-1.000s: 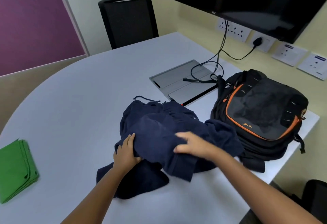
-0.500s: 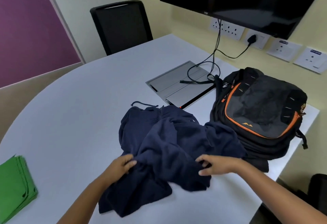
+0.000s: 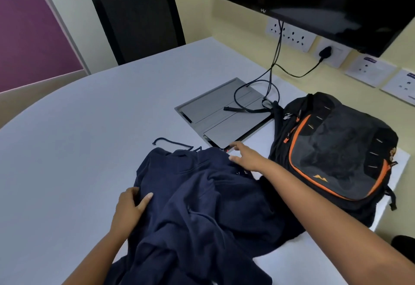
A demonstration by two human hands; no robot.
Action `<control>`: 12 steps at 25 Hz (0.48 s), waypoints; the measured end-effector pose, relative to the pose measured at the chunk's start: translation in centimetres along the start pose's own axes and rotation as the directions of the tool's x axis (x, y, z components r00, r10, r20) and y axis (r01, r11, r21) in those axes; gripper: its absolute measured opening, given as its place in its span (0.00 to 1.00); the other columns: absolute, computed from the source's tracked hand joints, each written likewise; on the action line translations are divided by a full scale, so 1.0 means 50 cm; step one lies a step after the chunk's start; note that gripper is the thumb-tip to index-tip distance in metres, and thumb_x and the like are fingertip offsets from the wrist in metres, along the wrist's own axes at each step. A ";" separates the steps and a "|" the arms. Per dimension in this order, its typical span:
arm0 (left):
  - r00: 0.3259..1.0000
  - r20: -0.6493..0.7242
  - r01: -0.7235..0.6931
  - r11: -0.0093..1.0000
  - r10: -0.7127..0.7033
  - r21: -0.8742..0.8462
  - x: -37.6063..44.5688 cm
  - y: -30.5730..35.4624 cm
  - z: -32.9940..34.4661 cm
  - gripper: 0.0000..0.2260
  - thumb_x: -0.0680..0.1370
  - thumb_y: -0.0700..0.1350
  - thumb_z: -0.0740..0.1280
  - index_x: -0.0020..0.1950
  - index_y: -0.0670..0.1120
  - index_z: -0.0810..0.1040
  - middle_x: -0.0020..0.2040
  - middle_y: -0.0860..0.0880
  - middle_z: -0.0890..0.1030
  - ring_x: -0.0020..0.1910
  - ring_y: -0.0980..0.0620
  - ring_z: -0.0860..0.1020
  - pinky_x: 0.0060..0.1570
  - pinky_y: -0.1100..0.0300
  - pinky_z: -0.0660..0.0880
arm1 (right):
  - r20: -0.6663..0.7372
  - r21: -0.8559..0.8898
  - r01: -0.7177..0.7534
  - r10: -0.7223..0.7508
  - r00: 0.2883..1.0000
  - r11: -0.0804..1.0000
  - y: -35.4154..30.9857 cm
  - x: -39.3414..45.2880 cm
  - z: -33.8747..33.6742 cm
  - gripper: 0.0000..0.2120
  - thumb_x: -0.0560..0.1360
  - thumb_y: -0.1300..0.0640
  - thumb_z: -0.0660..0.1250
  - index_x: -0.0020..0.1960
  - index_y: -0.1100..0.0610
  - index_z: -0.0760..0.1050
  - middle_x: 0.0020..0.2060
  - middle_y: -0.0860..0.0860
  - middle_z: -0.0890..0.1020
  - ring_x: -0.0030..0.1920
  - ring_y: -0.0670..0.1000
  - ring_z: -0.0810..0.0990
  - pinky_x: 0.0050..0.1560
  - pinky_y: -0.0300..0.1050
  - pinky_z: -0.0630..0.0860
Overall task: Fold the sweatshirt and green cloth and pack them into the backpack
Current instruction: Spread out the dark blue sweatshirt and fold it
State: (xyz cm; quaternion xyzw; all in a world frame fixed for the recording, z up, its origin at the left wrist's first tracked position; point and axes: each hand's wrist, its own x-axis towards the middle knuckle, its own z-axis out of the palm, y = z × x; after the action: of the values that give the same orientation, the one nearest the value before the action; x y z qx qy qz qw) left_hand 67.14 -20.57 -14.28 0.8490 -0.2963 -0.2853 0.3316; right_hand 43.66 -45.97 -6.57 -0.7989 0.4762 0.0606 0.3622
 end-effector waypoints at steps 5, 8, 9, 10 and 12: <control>0.982 0.049 0.181 0.983 -0.180 -0.020 0.036 0.024 0.054 0.15 0.74 0.52 0.69 0.42 0.41 0.69 0.38 0.49 0.74 0.36 0.49 0.73 0.32 0.60 0.66 | 0.304 -0.214 -0.178 0.238 0.922 0.961 0.032 0.105 0.032 0.27 0.71 0.48 0.72 0.64 0.61 0.71 0.54 0.55 0.78 0.56 0.56 0.76 0.48 0.44 0.73; 0.974 0.136 0.193 0.978 -0.181 -0.084 0.042 0.014 0.041 0.08 0.78 0.45 0.64 0.41 0.45 0.70 0.41 0.48 0.76 0.43 0.47 0.74 0.39 0.58 0.69 | 0.397 -0.114 -0.170 0.202 0.895 0.979 0.036 0.108 0.052 0.14 0.69 0.49 0.73 0.47 0.57 0.78 0.44 0.51 0.80 0.47 0.52 0.79 0.46 0.42 0.75; 0.975 0.135 0.197 0.971 -0.179 -0.135 0.044 0.018 0.017 0.04 0.78 0.42 0.63 0.44 0.48 0.71 0.46 0.48 0.77 0.47 0.47 0.75 0.45 0.56 0.70 | 0.384 -0.081 -0.167 0.185 0.905 0.983 0.033 0.104 0.044 0.13 0.68 0.50 0.73 0.48 0.57 0.78 0.45 0.51 0.82 0.47 0.52 0.80 0.49 0.44 0.77; 0.982 0.098 0.177 0.969 -0.162 -0.173 0.047 0.025 -0.011 0.04 0.78 0.40 0.63 0.45 0.49 0.72 0.48 0.48 0.77 0.49 0.47 0.75 0.48 0.55 0.70 | 0.331 -0.021 -0.148 0.147 0.932 0.989 0.025 0.096 0.028 0.12 0.68 0.53 0.73 0.49 0.57 0.79 0.45 0.52 0.82 0.47 0.52 0.81 0.51 0.45 0.77; 0.996 -0.042 0.071 0.989 -0.077 -0.126 0.062 0.072 -0.083 0.07 0.78 0.39 0.63 0.40 0.47 0.70 0.41 0.46 0.76 0.44 0.46 0.74 0.42 0.54 0.68 | 0.110 0.145 -0.049 0.033 0.993 0.988 -0.011 0.080 -0.030 0.06 0.68 0.59 0.71 0.45 0.54 0.79 0.42 0.51 0.82 0.47 0.53 0.81 0.49 0.44 0.77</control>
State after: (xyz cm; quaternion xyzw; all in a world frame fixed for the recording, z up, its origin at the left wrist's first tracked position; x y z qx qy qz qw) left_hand 70.86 -23.25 -9.99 0.8434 -0.2384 -0.2956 0.3800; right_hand 45.91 -49.66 -6.94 -0.7556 0.4755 0.0758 0.4440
